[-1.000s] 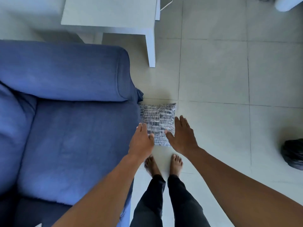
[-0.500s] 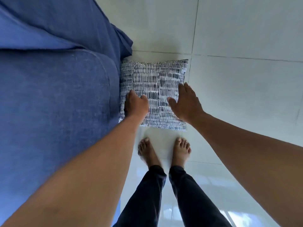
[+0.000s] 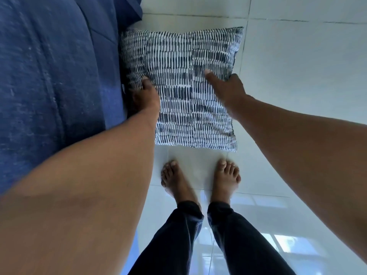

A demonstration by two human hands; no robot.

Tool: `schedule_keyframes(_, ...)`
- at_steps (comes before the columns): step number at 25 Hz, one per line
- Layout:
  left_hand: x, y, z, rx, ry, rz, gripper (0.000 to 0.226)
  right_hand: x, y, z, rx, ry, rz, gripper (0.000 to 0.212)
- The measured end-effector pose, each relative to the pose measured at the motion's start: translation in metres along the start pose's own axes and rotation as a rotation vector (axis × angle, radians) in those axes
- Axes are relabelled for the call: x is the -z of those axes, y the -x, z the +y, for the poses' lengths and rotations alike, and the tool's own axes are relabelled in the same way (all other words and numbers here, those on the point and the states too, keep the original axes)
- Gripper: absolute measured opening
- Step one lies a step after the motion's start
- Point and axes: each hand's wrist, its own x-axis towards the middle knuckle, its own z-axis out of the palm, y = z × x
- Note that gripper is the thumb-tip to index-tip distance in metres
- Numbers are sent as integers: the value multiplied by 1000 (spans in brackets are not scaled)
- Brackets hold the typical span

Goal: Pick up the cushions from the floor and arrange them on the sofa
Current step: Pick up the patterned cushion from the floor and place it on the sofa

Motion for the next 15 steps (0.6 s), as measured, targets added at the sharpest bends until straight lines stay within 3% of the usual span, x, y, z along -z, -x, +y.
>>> schedule_keyframes(2,-6,1,-5,20,27,-58,82,5,1,3,-53,-112,-15,120)
schedule_keyframes(6,3,24,-12,155,192,-308,73,36,20,7,-63,-168,46,106)
schedule_keyframes(8,16,44,-11,173,241,-356,51,60,41,5,-9,-185,58,81)
schedule_keyframes(10,34,72,-5,138,301,-355,45,83,68,2,60,-211,61,45)
schedule_keyframes(11,45,88,0,108,330,-349,41,94,85,-3,80,-213,69,38)
schedule_keyframes(15,107,162,25,-7,477,-351,25,140,165,-30,136,-238,120,49)
